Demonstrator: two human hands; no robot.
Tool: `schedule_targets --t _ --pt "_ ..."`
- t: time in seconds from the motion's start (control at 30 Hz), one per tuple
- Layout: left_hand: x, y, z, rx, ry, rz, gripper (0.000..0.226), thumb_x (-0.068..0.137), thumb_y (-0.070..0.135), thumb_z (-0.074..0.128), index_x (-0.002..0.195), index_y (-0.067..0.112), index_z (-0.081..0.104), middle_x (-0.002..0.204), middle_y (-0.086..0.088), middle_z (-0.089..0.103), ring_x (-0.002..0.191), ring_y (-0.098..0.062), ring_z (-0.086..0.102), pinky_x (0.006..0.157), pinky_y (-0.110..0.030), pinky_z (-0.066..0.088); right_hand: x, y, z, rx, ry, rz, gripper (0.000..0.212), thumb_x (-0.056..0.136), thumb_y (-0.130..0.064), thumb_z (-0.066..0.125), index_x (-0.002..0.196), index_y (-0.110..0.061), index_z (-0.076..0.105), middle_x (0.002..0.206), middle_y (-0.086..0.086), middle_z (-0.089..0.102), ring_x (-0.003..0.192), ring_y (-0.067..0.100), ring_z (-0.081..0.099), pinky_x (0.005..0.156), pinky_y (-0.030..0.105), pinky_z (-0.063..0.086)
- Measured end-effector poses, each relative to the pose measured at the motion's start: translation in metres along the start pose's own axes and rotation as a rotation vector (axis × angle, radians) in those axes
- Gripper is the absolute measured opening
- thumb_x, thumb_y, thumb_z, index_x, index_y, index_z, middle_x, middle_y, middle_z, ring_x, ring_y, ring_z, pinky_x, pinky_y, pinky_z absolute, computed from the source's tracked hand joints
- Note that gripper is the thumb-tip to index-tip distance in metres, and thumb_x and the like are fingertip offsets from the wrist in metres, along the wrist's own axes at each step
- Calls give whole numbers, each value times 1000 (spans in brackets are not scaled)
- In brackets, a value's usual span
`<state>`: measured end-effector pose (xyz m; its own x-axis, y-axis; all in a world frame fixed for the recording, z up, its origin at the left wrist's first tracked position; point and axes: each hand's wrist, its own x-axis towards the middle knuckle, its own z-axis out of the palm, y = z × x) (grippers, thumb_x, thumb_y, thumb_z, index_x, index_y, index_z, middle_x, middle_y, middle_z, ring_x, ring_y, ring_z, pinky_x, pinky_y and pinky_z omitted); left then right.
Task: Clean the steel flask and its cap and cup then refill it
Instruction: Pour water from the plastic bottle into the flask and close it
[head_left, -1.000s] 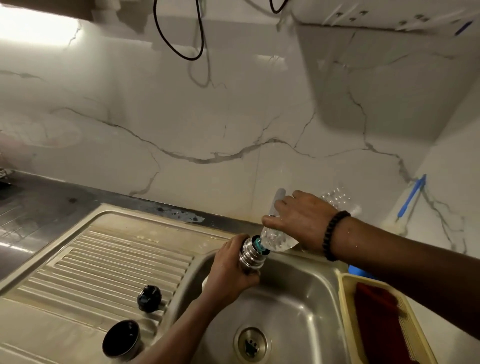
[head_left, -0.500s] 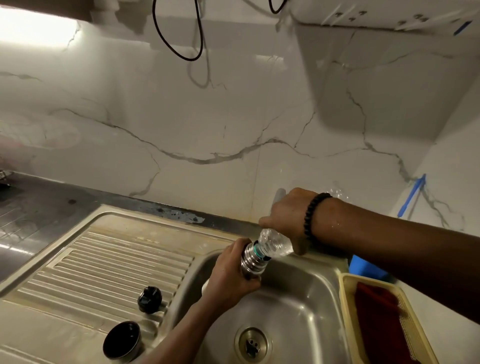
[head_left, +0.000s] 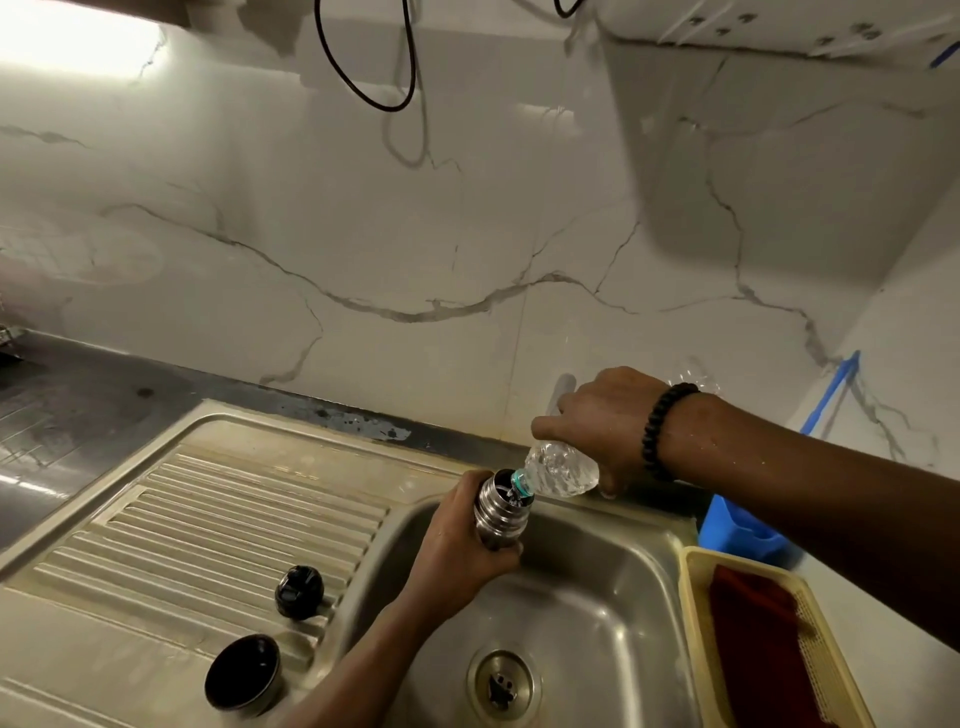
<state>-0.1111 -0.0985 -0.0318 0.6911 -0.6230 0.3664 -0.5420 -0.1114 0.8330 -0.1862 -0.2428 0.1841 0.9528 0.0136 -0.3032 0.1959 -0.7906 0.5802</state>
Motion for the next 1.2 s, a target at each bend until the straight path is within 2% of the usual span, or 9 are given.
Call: schedule_targets --t 0.1,0.3,0.5,0.97,1.2 --pt "0 0 0 -7 1 -3 75 66 25 86 129 34 46 114 12 65 102 -7 65 84 -22 54 -1 0 2 8 6 -3 69 76 -39 76 133 -29 39 110 1 60 84 18 50 74 33 46" --pt "-3 -3 -1 -29 1 -17 74 67 23 86 127 38 46 114 10 65 102 -10 65 84 -28 55 -1 1 2 -15 32 -11 70 76 -38 76 134 -28 38 111 2 59 92 22 57 83 38 50" --pt "-3 -2 -2 -36 8 -27 73 66 24 86 126 38 46 113 11 66 101 -10 66 81 -23 54 1 1 -2 -30 39 -9 72 76 -38 76 135 -28 37 117 5 57 96 23 57 84 37 48" --pt "-7 -1 -3 -43 13 -56 75 67 23 86 126 40 44 114 12 64 103 -6 64 84 -19 52 0 0 -3 -45 78 -19 71 78 -39 76 135 -27 36 114 5 57 100 24 56 87 39 47" --pt "-7 0 -4 -52 7 -59 73 67 21 86 126 36 46 112 11 65 102 -6 65 82 -17 52 0 -1 -5 -49 89 -29 70 79 -37 75 136 -26 36 115 5 57 101 24 56 89 39 47"
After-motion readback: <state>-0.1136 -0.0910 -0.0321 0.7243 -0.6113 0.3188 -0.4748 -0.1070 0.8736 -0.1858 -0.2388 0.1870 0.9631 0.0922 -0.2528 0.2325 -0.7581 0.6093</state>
